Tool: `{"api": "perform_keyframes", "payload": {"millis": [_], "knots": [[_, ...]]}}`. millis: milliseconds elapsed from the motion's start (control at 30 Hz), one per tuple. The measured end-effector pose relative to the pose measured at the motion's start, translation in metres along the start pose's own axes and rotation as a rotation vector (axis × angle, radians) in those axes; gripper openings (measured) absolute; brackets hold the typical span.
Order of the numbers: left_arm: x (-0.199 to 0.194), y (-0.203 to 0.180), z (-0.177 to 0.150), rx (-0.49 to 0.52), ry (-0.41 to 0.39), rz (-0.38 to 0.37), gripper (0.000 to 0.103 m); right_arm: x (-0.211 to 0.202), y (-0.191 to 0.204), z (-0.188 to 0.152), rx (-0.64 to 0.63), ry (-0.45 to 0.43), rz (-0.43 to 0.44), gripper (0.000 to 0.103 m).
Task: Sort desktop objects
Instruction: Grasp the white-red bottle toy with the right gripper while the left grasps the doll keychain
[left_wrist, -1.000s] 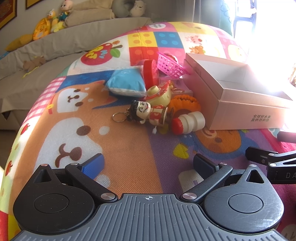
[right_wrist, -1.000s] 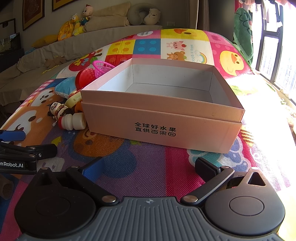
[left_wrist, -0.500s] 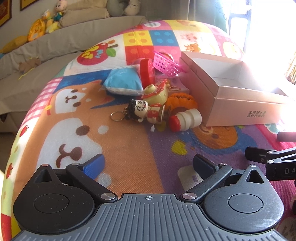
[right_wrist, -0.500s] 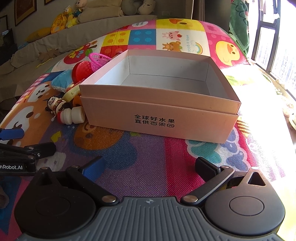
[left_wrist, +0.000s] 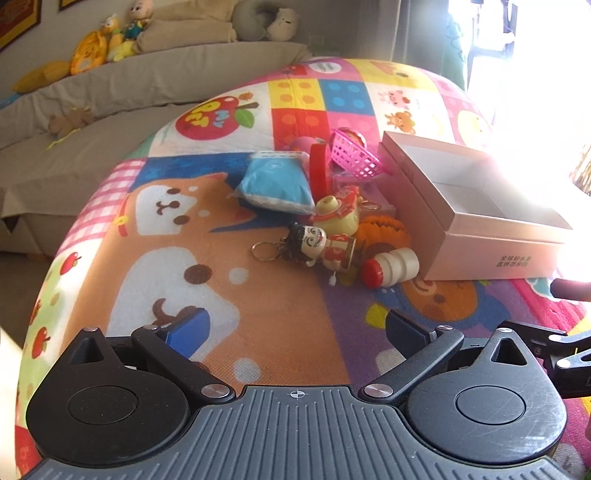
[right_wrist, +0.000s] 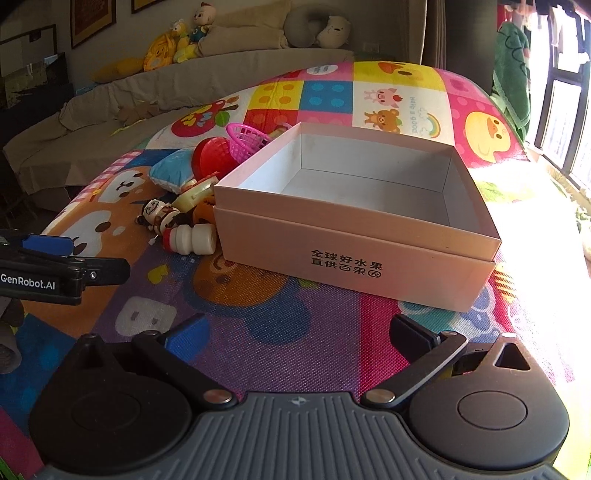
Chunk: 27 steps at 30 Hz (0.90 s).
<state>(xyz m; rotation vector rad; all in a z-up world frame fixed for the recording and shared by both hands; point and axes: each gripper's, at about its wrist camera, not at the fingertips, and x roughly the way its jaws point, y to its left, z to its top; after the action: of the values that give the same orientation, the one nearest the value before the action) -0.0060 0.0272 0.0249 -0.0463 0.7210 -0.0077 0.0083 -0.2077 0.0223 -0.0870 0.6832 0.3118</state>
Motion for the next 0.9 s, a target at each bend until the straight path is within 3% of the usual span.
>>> {"api": "perform_keyframes", "payload": {"millis": [200, 367, 400, 467, 567, 700, 733, 767, 900], "knots": [[0.000, 0.023, 0.006, -0.050, 0.025, 0.063, 0.103, 0.002, 0.024, 0.012, -0.080, -0.016, 0.056, 0.103], [-0.010, 0.049, 0.013, -0.103, -0.015, 0.112, 0.103, 0.016, 0.052, 0.026, -0.148, -0.053, 0.078, 0.102], [-0.013, 0.054, 0.014, -0.117, -0.023, 0.123, 0.103, 0.020, 0.057, 0.029, -0.156, -0.049, 0.084, 0.099], [-0.016, 0.062, 0.016, -0.135, -0.035, 0.140, 0.103, 0.031, 0.070, 0.035, -0.177, -0.024, 0.112, 0.080], [-0.019, 0.071, 0.016, -0.150, -0.043, 0.155, 0.103, 0.049, 0.087, 0.040, -0.184, 0.008, 0.086, 0.069], [-0.019, 0.072, 0.011, -0.147, -0.032, 0.147, 0.103, 0.070, 0.097, 0.041, -0.187, -0.013, 0.031, 0.066], [-0.018, 0.071, 0.011, -0.144, -0.029, 0.141, 0.103, 0.074, 0.096, 0.042, -0.189, -0.006, 0.022, 0.060], [-0.018, 0.069, 0.010, -0.137, -0.027, 0.133, 0.103, 0.077, 0.094, 0.042, -0.184, 0.010, 0.026, 0.046], [-0.014, 0.056, 0.011, -0.091, -0.037, 0.091, 0.103, 0.058, 0.080, 0.036, -0.163, 0.018, 0.099, 0.043]]}}
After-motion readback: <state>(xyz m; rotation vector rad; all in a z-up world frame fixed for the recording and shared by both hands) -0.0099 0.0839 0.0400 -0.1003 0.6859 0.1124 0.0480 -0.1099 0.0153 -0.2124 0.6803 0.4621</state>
